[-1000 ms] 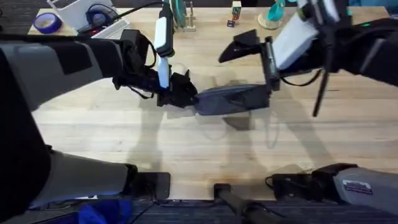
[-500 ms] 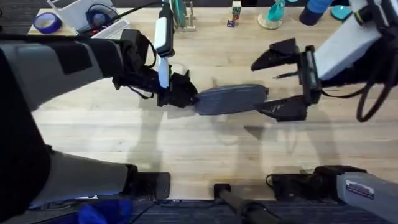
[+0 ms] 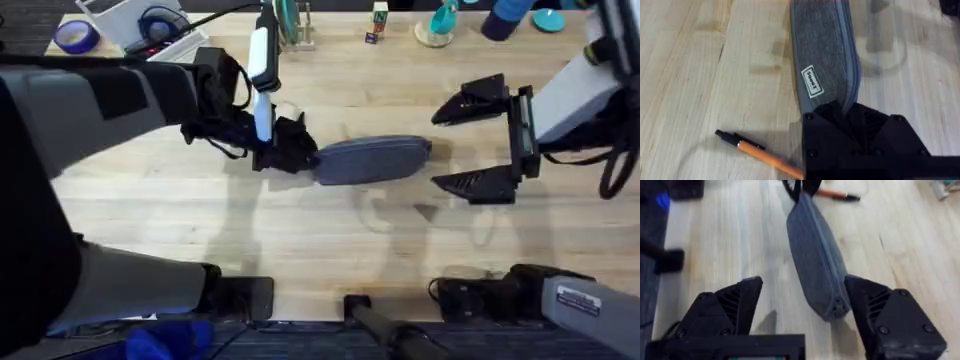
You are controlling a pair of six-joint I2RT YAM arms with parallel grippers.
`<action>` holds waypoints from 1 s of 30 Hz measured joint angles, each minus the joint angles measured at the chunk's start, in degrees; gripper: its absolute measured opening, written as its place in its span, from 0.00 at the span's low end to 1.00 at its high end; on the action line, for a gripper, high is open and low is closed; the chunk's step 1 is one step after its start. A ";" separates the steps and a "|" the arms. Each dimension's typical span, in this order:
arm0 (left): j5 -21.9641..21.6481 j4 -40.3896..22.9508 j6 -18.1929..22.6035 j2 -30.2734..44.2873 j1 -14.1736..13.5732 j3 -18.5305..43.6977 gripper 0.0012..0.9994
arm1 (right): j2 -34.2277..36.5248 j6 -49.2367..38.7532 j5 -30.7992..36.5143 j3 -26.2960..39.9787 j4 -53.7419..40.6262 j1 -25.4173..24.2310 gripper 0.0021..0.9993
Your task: Unzip the bag, pick up the pens from the table one at a time and place them inside, then zip the bag closed.
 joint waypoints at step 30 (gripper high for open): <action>0.01 -0.01 0.00 0.00 0.00 0.00 0.04 | 10.24 -3.41 13.02 0.00 7.88 0.00 1.00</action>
